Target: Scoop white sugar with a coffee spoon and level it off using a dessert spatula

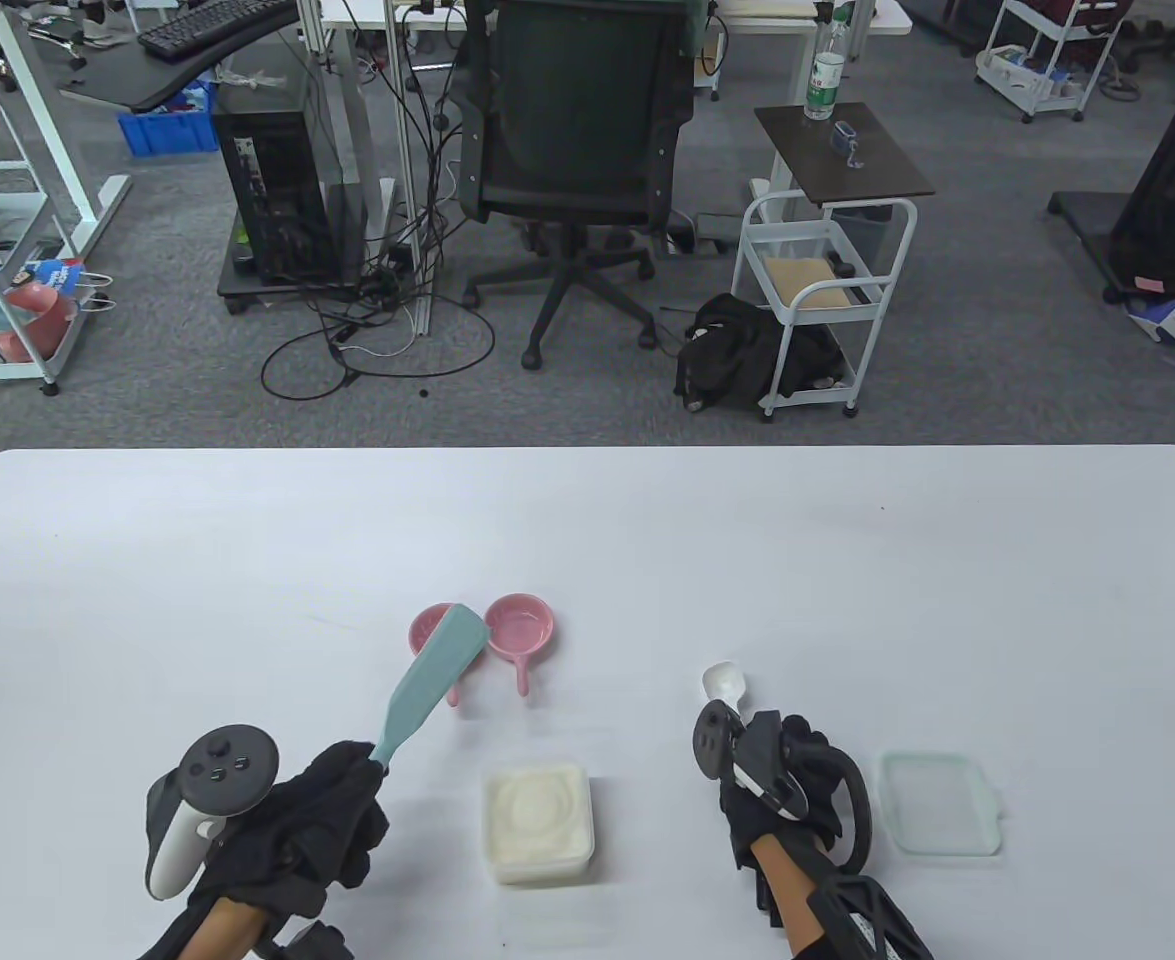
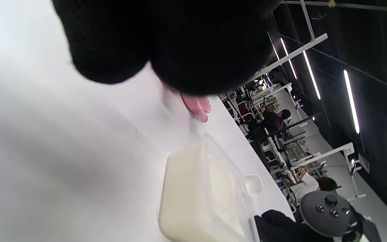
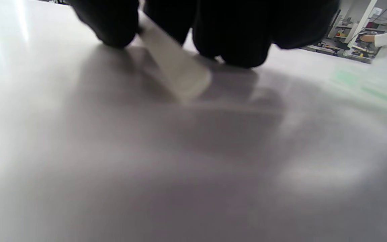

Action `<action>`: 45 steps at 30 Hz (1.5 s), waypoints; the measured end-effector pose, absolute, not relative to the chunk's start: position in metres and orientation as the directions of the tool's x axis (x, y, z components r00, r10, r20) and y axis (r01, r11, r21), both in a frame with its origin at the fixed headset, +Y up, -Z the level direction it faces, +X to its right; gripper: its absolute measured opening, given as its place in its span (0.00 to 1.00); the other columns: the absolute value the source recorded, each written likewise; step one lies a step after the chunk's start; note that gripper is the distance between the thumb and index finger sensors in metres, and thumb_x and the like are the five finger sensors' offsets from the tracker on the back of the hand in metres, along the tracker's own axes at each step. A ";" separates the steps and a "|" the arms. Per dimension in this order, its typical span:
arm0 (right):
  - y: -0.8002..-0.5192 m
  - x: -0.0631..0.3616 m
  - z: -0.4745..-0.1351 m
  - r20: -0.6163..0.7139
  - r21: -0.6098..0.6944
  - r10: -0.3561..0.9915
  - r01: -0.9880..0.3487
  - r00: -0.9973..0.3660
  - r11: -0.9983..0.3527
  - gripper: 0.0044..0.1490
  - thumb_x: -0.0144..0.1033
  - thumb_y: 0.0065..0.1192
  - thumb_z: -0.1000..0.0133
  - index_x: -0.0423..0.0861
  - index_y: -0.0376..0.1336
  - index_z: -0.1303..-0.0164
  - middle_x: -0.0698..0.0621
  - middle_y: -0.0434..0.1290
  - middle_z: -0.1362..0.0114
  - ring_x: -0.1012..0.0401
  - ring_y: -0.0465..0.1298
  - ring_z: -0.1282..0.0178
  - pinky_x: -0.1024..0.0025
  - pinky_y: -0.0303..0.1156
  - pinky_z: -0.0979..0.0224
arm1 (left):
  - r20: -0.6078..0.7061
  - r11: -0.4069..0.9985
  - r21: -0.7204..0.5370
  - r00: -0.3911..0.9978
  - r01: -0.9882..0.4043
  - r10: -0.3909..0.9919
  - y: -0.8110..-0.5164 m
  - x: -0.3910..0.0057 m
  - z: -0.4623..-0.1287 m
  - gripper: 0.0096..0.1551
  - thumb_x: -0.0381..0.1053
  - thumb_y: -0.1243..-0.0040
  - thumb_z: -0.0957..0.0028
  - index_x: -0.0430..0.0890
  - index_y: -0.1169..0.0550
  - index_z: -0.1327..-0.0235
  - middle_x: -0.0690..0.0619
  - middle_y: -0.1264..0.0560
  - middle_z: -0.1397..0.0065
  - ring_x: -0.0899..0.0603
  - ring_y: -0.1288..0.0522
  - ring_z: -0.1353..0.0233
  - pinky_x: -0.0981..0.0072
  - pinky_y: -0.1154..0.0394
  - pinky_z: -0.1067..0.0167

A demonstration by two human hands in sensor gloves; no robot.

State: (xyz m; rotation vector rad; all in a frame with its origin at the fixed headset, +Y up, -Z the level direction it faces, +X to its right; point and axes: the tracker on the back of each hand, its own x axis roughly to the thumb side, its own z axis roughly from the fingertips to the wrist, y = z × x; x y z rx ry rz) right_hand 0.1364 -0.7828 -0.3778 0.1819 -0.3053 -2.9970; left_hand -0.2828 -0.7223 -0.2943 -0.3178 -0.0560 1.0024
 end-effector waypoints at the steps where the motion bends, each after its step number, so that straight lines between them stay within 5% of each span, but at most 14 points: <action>1: -0.782 0.135 -0.376 -0.088 0.169 -0.150 0.133 -0.985 -0.977 0.25 0.41 0.52 0.30 0.34 0.63 0.35 0.24 0.61 0.24 0.35 0.67 0.28 0.27 0.63 0.28 | -0.096 0.502 -0.282 0.545 -0.818 0.833 -0.723 -0.284 -0.294 0.31 0.51 0.59 0.30 0.35 0.28 0.23 0.48 0.13 0.51 0.55 0.11 0.65 0.53 0.14 0.53; 5: -0.761 0.129 -0.363 -0.030 -0.017 -0.118 0.118 -0.993 -0.993 0.24 0.39 0.48 0.30 0.36 0.62 0.34 0.27 0.66 0.27 0.41 0.74 0.33 0.32 0.68 0.29 | -0.074 0.617 -0.255 0.652 -0.744 0.755 -0.720 -0.283 -0.290 0.31 0.50 0.60 0.31 0.36 0.29 0.22 0.49 0.13 0.50 0.56 0.12 0.65 0.54 0.14 0.53; 8: -0.734 0.119 -0.348 0.044 -0.221 -0.085 0.073 -0.995 -0.973 0.23 0.41 0.43 0.31 0.41 0.60 0.31 0.33 0.74 0.39 0.65 0.84 0.58 0.56 0.85 0.45 | -0.049 0.643 -0.250 0.673 -0.724 0.738 -0.722 -0.277 -0.287 0.31 0.53 0.58 0.31 0.38 0.28 0.23 0.50 0.13 0.53 0.57 0.13 0.69 0.55 0.14 0.55; 12: -0.715 0.104 -0.328 0.128 -0.188 0.019 -0.042 -0.992 -0.981 0.24 0.42 0.42 0.30 0.42 0.60 0.30 0.45 0.78 0.54 0.74 0.78 0.76 0.70 0.87 0.62 | -0.024 0.660 -0.259 0.688 -0.705 0.726 -0.725 -0.266 -0.283 0.33 0.55 0.56 0.31 0.36 0.27 0.24 0.50 0.13 0.55 0.57 0.14 0.71 0.56 0.14 0.57; 21: -0.725 0.074 -0.299 0.295 0.030 0.231 -0.233 -0.927 -0.972 0.36 0.27 0.48 0.33 0.24 0.48 0.19 0.35 0.72 0.36 0.65 0.79 0.58 0.57 0.83 0.44 | -0.035 0.732 -0.222 0.755 -0.644 0.654 -0.718 -0.250 -0.285 0.32 0.51 0.58 0.31 0.33 0.26 0.26 0.49 0.12 0.55 0.55 0.12 0.70 0.55 0.14 0.55; 24: -0.726 0.074 -0.293 0.330 0.071 0.311 -0.305 -0.891 -0.950 0.38 0.30 0.55 0.34 0.21 0.52 0.22 0.38 0.78 0.38 0.64 0.85 0.55 0.58 0.84 0.41 | -0.019 0.779 -0.282 0.815 -0.560 0.579 -0.715 -0.244 -0.286 0.34 0.50 0.59 0.32 0.29 0.26 0.27 0.50 0.12 0.59 0.57 0.12 0.72 0.57 0.13 0.57; 30: -0.723 0.065 -0.272 0.426 -0.097 0.026 -0.075 -0.904 -0.992 0.29 0.34 0.56 0.34 0.31 0.65 0.29 0.42 0.83 0.46 0.71 0.85 0.62 0.67 0.87 0.47 | 0.032 0.859 -0.233 0.879 -0.456 0.476 -0.722 -0.236 -0.278 0.34 0.51 0.60 0.32 0.30 0.26 0.26 0.50 0.13 0.59 0.56 0.13 0.72 0.57 0.13 0.57; 34: -0.724 0.060 -0.258 0.470 -0.204 -0.074 -0.027 -0.880 -0.979 0.27 0.37 0.55 0.33 0.34 0.65 0.30 0.44 0.83 0.53 0.75 0.81 0.71 0.73 0.88 0.56 | 0.048 0.853 -0.236 0.871 -0.466 0.489 -0.723 -0.235 -0.275 0.33 0.51 0.60 0.32 0.31 0.27 0.26 0.50 0.13 0.58 0.55 0.13 0.71 0.56 0.14 0.56; 41: -0.734 0.049 -0.246 0.498 -0.378 -0.374 0.192 -0.782 -0.905 0.27 0.37 0.57 0.33 0.34 0.66 0.31 0.44 0.83 0.52 0.76 0.81 0.73 0.75 0.88 0.58 | 0.076 0.862 -0.232 0.875 -0.452 0.479 -0.724 -0.232 -0.270 0.33 0.51 0.59 0.32 0.31 0.27 0.26 0.50 0.13 0.58 0.55 0.13 0.71 0.55 0.14 0.57; 45: -0.735 0.046 -0.245 0.517 -0.331 -0.337 0.180 -0.787 -0.926 0.27 0.37 0.56 0.33 0.34 0.67 0.31 0.44 0.83 0.54 0.75 0.80 0.74 0.75 0.88 0.59 | 0.078 0.873 -0.245 0.888 -0.423 0.452 -0.726 -0.230 -0.271 0.33 0.51 0.59 0.32 0.31 0.27 0.26 0.50 0.13 0.58 0.55 0.13 0.71 0.56 0.14 0.56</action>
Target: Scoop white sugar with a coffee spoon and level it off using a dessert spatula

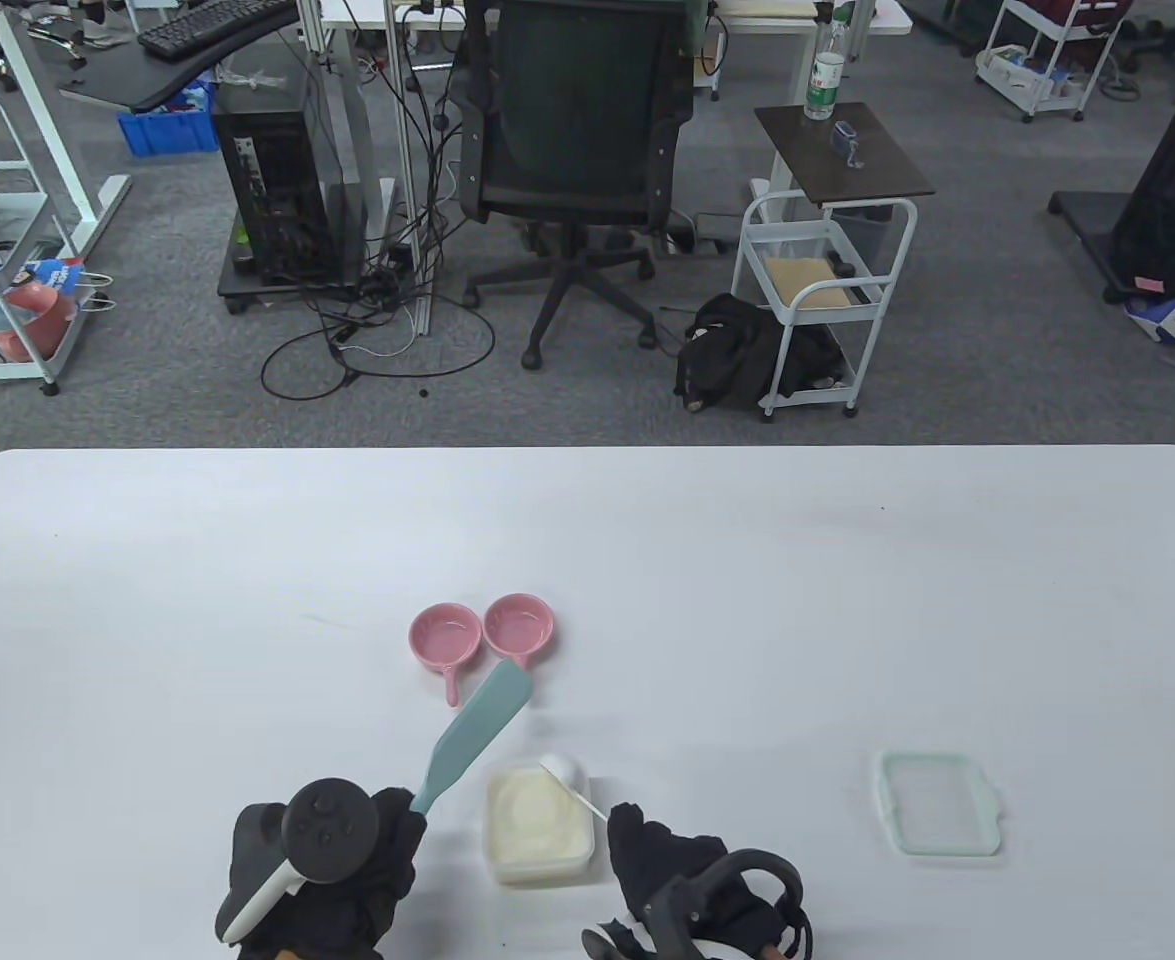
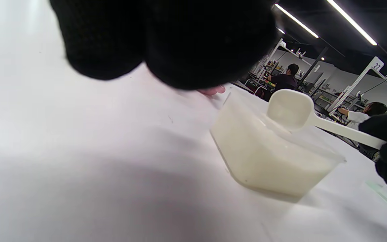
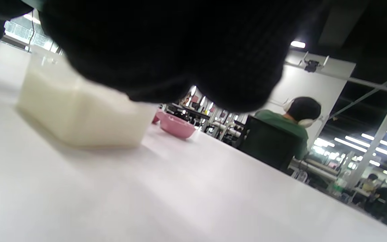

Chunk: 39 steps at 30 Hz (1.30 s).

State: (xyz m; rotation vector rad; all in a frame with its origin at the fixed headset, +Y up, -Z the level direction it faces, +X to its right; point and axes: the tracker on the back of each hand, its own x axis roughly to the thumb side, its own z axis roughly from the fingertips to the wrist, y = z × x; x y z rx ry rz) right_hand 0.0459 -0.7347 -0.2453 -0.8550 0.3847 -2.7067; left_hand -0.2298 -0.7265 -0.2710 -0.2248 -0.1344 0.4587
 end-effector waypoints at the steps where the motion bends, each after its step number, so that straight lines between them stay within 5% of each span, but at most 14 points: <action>1: -0.735 0.046 -0.246 0.523 -0.295 -0.298 0.158 -0.799 -0.942 0.27 0.37 0.56 0.33 0.33 0.67 0.32 0.44 0.83 0.55 0.75 0.80 0.75 0.75 0.88 0.60 | 0.078 0.877 -0.246 0.893 -0.414 0.443 -0.727 -0.229 -0.271 0.33 0.51 0.59 0.32 0.31 0.27 0.26 0.50 0.13 0.58 0.55 0.13 0.71 0.56 0.14 0.57; 14: -0.737 0.058 -0.267 0.453 0.094 0.206 -0.183 -0.867 -0.979 0.26 0.37 0.51 0.32 0.33 0.69 0.36 0.46 0.82 0.61 0.75 0.77 0.78 0.74 0.87 0.64 | 0.084 0.906 -0.230 0.921 -0.354 0.381 -0.729 -0.224 -0.271 0.33 0.51 0.59 0.32 0.31 0.27 0.25 0.50 0.13 0.58 0.55 0.13 0.71 0.55 0.14 0.56; 20: -0.750 0.081 -0.295 0.221 0.394 0.597 -0.489 -0.772 -0.778 0.26 0.37 0.50 0.32 0.33 0.69 0.37 0.46 0.80 0.62 0.74 0.76 0.79 0.73 0.86 0.64 | 0.156 0.926 -0.223 0.926 -0.306 0.344 -0.726 -0.216 -0.267 0.34 0.50 0.59 0.32 0.32 0.30 0.21 0.50 0.13 0.55 0.54 0.12 0.66 0.52 0.14 0.51; 26: -0.754 0.090 -0.300 0.149 0.442 0.692 -0.578 -0.707 -0.686 0.26 0.37 0.50 0.32 0.33 0.69 0.38 0.47 0.80 0.63 0.74 0.75 0.80 0.73 0.85 0.65 | 0.225 0.908 -0.286 0.899 -0.307 0.375 -0.720 -0.212 -0.264 0.33 0.46 0.58 0.34 0.27 0.32 0.23 0.44 0.16 0.40 0.50 0.11 0.54 0.49 0.16 0.44; 34: -0.755 0.096 -0.301 0.100 0.462 0.739 -0.626 -0.666 -0.628 0.26 0.37 0.49 0.32 0.33 0.69 0.38 0.48 0.80 0.63 0.74 0.75 0.80 0.74 0.85 0.66 | 0.343 0.966 -0.064 0.903 -0.251 0.258 -0.719 -0.220 -0.244 0.34 0.52 0.59 0.33 0.34 0.29 0.23 0.50 0.15 0.55 0.55 0.15 0.67 0.53 0.14 0.50; 39: -0.756 0.098 -0.304 0.058 0.481 0.784 -0.672 -0.618 -0.564 0.26 0.37 0.48 0.32 0.33 0.69 0.38 0.48 0.80 0.64 0.74 0.75 0.80 0.74 0.85 0.66 | 0.413 0.984 0.007 0.896 -0.181 0.162 -0.724 -0.220 -0.231 0.32 0.51 0.58 0.34 0.33 0.24 0.29 0.51 0.13 0.59 0.53 0.13 0.67 0.47 0.16 0.43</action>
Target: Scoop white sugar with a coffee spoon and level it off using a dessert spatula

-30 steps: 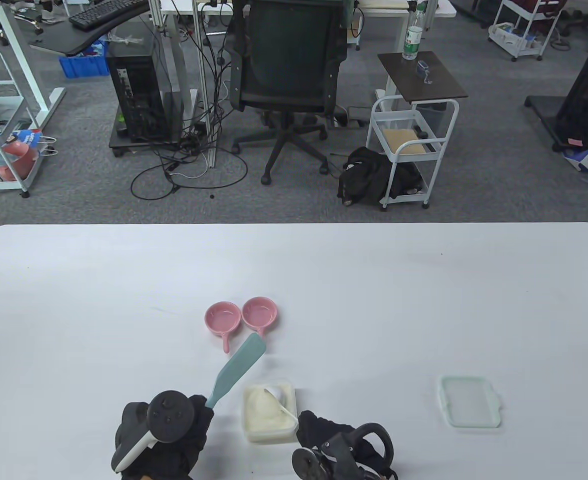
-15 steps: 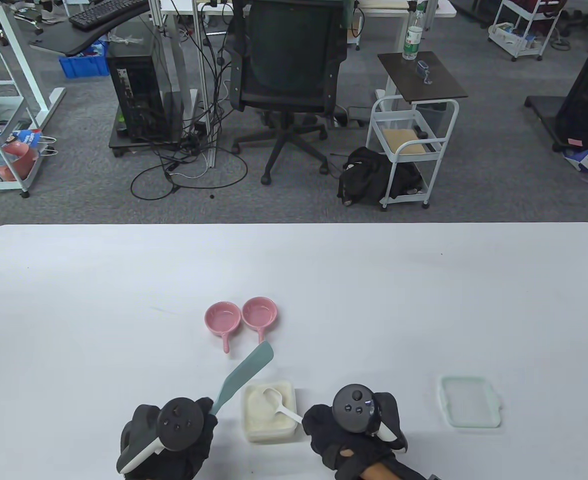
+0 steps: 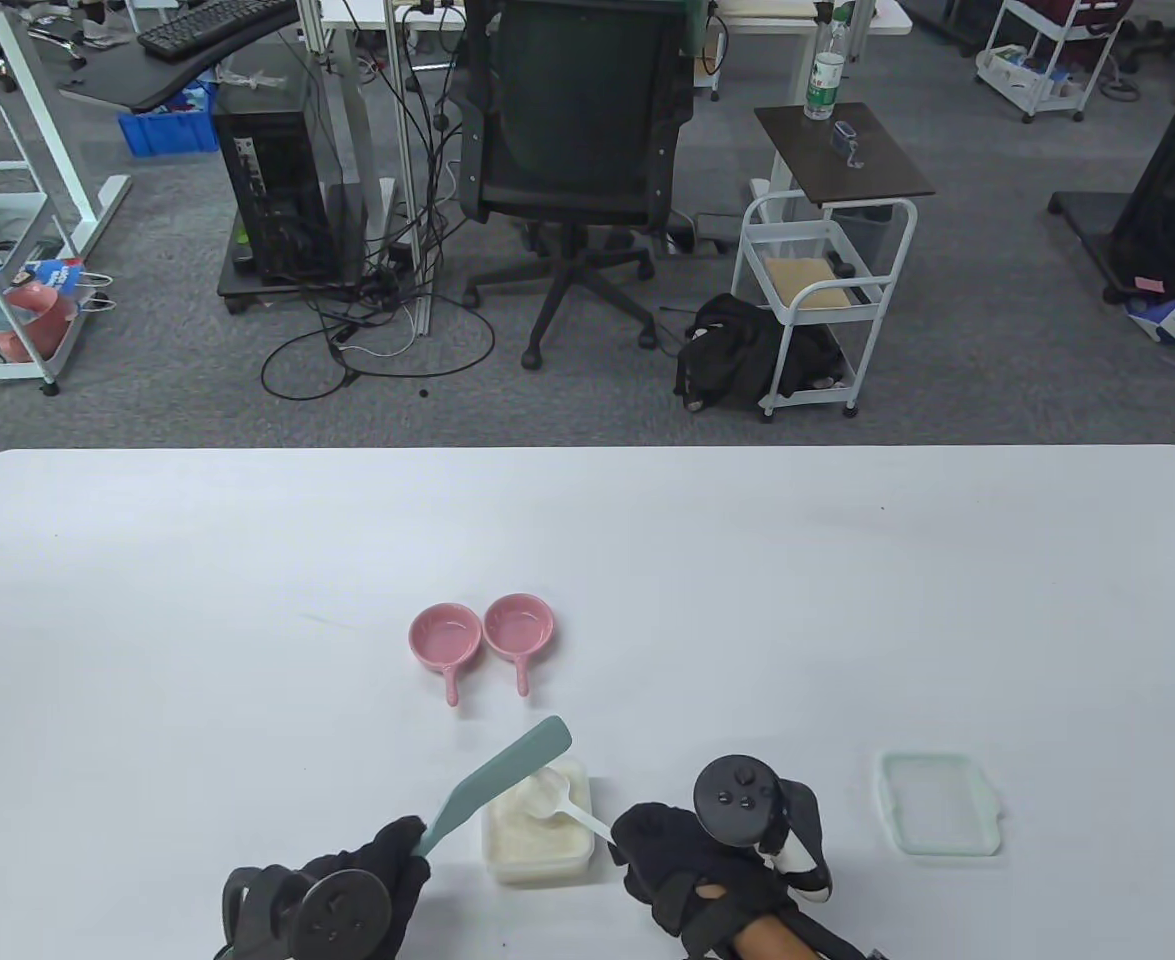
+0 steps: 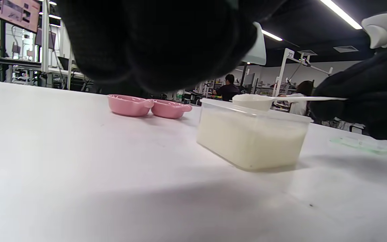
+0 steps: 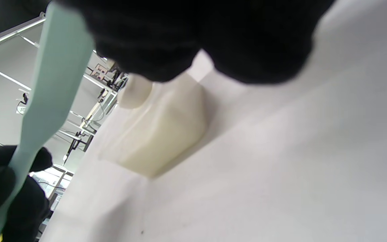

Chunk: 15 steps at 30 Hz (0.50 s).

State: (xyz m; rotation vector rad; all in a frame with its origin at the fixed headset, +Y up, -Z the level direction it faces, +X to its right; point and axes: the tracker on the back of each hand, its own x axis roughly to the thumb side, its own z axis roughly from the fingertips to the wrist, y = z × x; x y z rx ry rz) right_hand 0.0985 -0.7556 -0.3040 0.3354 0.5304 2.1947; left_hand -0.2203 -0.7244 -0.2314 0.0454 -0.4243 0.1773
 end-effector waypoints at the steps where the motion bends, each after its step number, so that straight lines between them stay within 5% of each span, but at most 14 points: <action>1: -0.755 0.098 -0.304 0.057 0.481 0.786 -0.673 -0.616 -0.562 0.26 0.37 0.48 0.32 0.33 0.69 0.38 0.48 0.80 0.64 0.74 0.75 0.80 0.74 0.85 0.66 | 0.427 0.985 0.013 0.891 -0.173 0.151 -0.725 -0.220 -0.230 0.32 0.51 0.59 0.34 0.33 0.24 0.30 0.51 0.13 0.59 0.53 0.13 0.67 0.46 0.16 0.42; 15: -0.757 0.099 -0.301 0.071 0.476 0.783 -0.669 -0.618 -0.571 0.26 0.36 0.45 0.31 0.32 0.68 0.38 0.48 0.79 0.63 0.74 0.75 0.80 0.74 0.85 0.66 | 0.455 0.994 -0.006 0.885 -0.105 0.096 -0.751 -0.204 -0.222 0.32 0.50 0.62 0.34 0.33 0.28 0.26 0.52 0.14 0.55 0.53 0.15 0.67 0.48 0.16 0.43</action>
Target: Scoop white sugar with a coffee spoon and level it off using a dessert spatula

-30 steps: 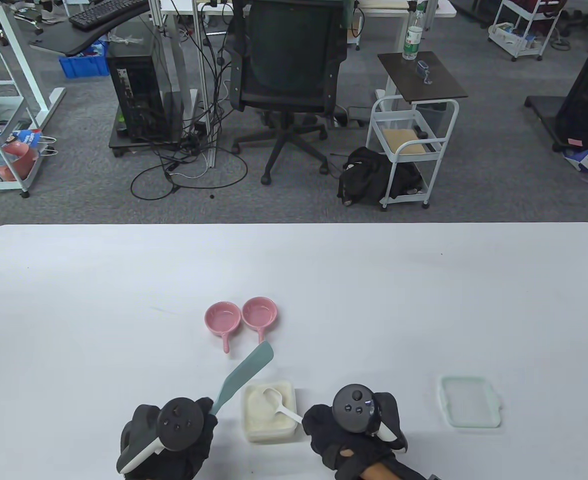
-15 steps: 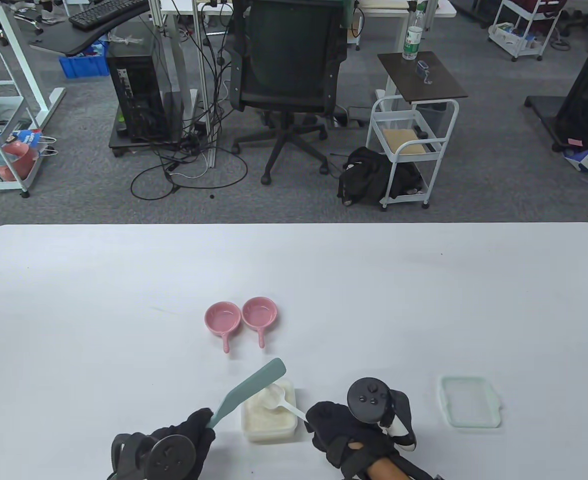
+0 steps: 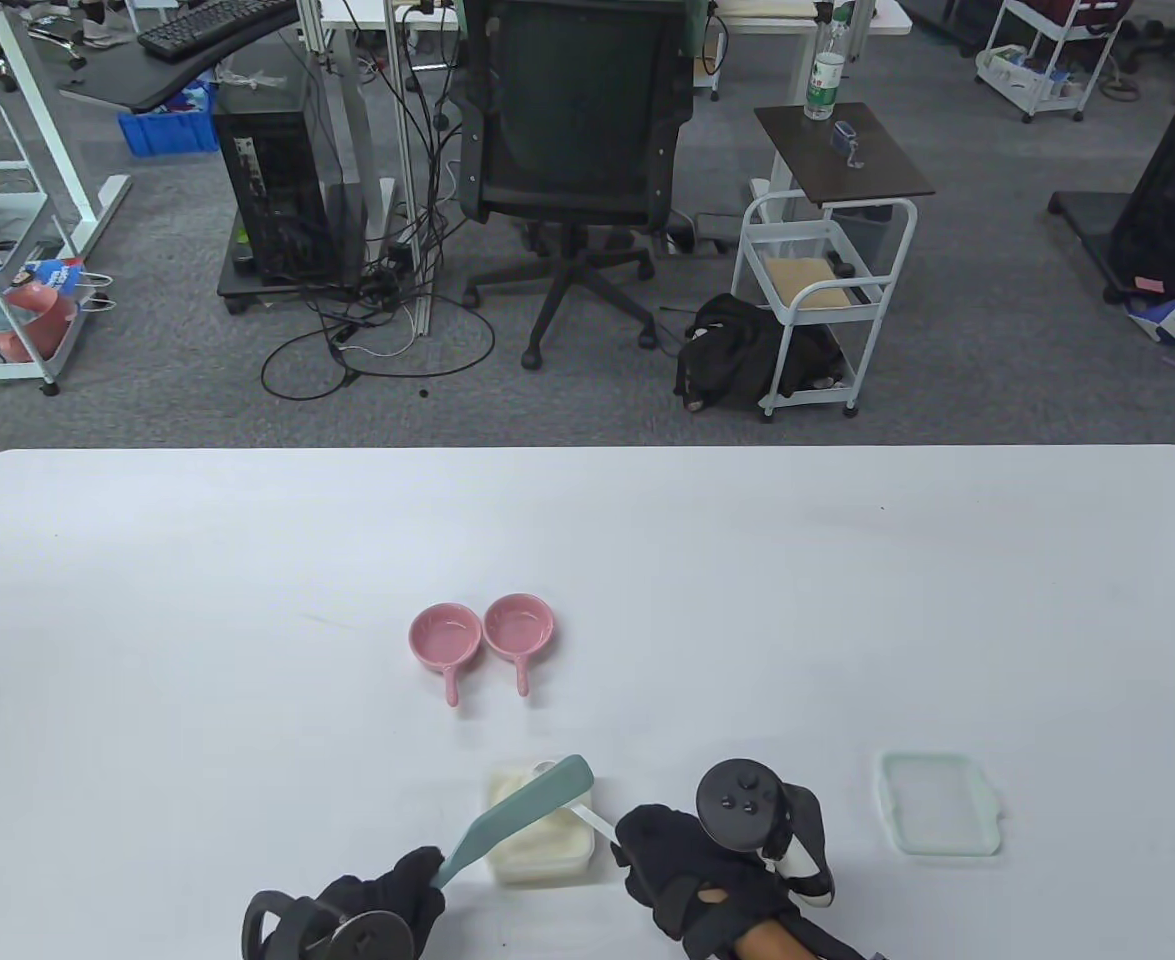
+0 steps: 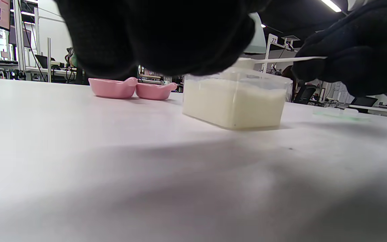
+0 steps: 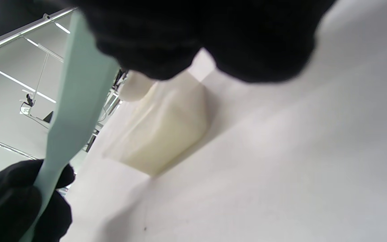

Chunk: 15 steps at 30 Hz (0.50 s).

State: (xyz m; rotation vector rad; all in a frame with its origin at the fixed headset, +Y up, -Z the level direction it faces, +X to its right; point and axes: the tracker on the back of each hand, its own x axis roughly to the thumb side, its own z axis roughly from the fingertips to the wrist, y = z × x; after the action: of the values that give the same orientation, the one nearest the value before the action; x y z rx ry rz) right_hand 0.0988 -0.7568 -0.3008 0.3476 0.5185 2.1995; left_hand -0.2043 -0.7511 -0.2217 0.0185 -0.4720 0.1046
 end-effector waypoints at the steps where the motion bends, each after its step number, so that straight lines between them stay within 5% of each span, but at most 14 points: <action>1: -0.757 0.099 -0.300 0.074 0.474 0.783 -0.669 -0.618 -0.573 0.26 0.36 0.45 0.31 0.32 0.68 0.39 0.48 0.79 0.63 0.74 0.75 0.80 0.74 0.85 0.67 | 0.456 0.996 -0.006 0.886 -0.087 0.080 -0.752 -0.203 -0.222 0.32 0.50 0.62 0.34 0.33 0.28 0.26 0.52 0.14 0.55 0.53 0.15 0.67 0.48 0.16 0.43; 15: -0.754 0.096 -0.296 0.099 0.489 0.784 -0.656 -0.613 -0.575 0.26 0.35 0.45 0.31 0.31 0.68 0.39 0.48 0.79 0.64 0.74 0.75 0.80 0.74 0.85 0.67 | 0.401 0.998 0.019 0.914 0.058 -0.061 -0.761 -0.198 -0.227 0.33 0.50 0.62 0.34 0.33 0.31 0.25 0.52 0.14 0.52 0.55 0.13 0.65 0.50 0.15 0.42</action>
State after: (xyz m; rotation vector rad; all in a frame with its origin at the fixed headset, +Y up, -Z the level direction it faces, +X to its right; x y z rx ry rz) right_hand 0.0965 -0.7536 -0.2957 0.3876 0.5205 2.1986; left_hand -0.1983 -0.7609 -0.2274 0.0070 -0.4127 -0.0612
